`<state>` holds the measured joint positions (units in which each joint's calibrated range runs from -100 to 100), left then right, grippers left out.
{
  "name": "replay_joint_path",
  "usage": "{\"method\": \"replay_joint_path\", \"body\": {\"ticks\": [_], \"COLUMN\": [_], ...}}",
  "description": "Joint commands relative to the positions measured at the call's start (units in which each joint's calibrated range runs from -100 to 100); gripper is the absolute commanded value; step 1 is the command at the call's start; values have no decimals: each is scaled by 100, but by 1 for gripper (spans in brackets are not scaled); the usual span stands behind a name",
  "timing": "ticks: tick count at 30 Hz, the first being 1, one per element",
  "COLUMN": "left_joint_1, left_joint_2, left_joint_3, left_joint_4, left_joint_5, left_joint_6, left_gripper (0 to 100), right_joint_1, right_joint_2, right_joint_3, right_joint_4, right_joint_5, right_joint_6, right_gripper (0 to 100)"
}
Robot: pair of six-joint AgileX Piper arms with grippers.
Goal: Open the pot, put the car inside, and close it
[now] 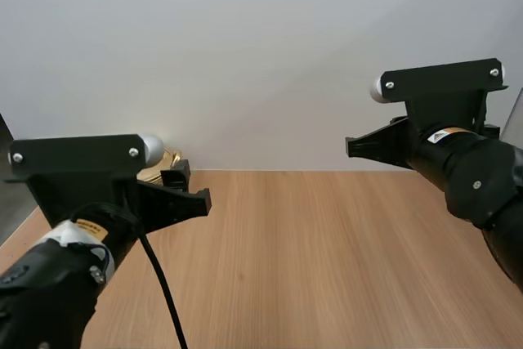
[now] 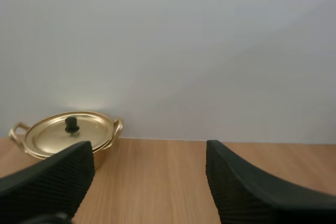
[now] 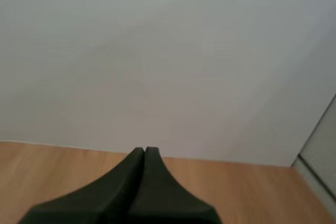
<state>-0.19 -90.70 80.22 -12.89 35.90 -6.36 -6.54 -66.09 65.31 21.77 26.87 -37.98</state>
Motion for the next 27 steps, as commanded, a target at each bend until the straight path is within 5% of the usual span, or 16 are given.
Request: {"method": "replay_joint_path", "body": {"ticks": [1, 7, 18, 27], "left_joint_1": [14, 14, -7, 74], "left_joint_2": [-33, -53, -643, -854], "left_joint_3": [990, 1206, 1733, 1978], "left_joint_4": [2334, 2281, 2284, 2273], "left_joint_5": [-466, -545, -391, -706], "left_joint_6": [-878, -1075, -1190, -1290], "left_gripper": [98, 98, 98, 98], "right_joint_1": [-1, -1, -1, -1], "right_joint_2": [-3, -3, -3, -3], "right_joint_3": [-4, 163, 2320, 3297], "right_joint_4": [134, -2, -562, -236], "right_joint_5": [597, 202, -2459, -3561], "right_joint_6": [0, -42, -42, -7], "right_gripper": [0, 0, 0, 0]}}
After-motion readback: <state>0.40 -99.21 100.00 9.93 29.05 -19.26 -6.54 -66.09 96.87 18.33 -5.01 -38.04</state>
